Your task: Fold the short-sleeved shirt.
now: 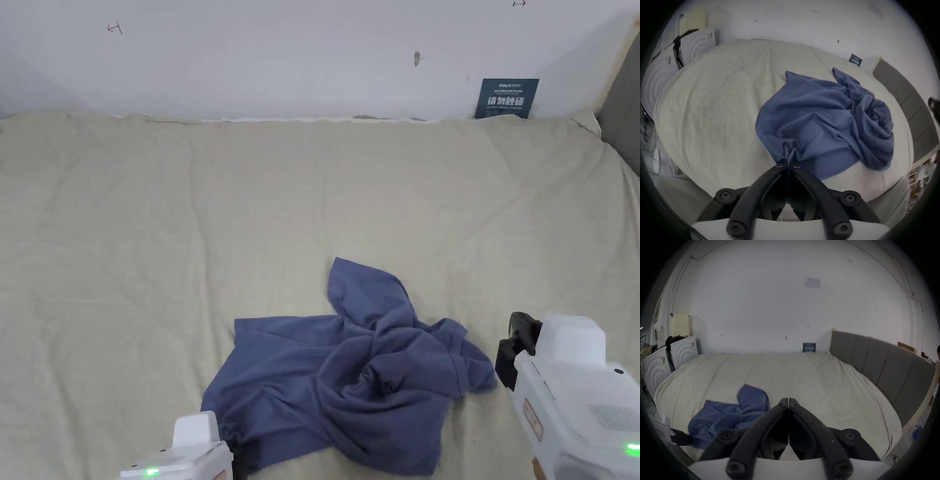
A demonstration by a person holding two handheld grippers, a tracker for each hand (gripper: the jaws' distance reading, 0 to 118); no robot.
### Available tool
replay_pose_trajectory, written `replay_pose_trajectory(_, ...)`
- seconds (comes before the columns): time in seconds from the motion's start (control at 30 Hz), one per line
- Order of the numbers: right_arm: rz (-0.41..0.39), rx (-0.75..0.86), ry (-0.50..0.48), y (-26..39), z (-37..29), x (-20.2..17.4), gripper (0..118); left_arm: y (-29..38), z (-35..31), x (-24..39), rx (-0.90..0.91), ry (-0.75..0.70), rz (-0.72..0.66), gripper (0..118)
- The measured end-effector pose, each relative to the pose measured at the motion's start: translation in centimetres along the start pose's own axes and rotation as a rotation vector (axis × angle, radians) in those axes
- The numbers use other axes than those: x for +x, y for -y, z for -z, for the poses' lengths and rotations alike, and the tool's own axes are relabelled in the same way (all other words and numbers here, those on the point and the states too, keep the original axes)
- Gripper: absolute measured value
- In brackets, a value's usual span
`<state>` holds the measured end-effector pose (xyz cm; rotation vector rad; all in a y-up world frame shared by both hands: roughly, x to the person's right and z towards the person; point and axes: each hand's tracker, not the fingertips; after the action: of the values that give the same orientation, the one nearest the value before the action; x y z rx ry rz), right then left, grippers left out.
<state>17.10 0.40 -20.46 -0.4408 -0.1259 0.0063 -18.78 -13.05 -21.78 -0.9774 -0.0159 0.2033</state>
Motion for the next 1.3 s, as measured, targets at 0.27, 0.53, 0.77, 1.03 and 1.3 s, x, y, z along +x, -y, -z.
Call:
replay_pose_trajectory(0.27, 0.090, -0.357, -0.041, 2.2, 12.0, 2.9, 96, -2.0, -4.0, 0.0, 0.172, 0.112, 0.056, 3)
replay_pose_trajectory(0.53, -0.001, -0.496, -0.075, 3.1, 20.5, 0.6, 79, -3.4, -3.1, -0.2, 0.168, 0.135, 0.060, 3)
replay_pose_trajectory(0.77, -0.048, -0.543, -0.093, 3.8, 18.8, -1.5, 5, -4.0, -2.7, -0.4, 0.145, 0.136, 0.071, 3)
replay_pose_trajectory(1.03, -0.067, -0.272, -0.110, -5.4, 12.4, 0.8, 4, -10.3, -3.9, -1.5, 0.241, 0.203, 0.021, 3)
replay_pose_trajectory(1.3, -0.095, 0.024, -0.071, -18.9, 10.8, 4.6, 4, -26.3, -9.2, -2.6, 0.491, 0.078, 0.098, 3)
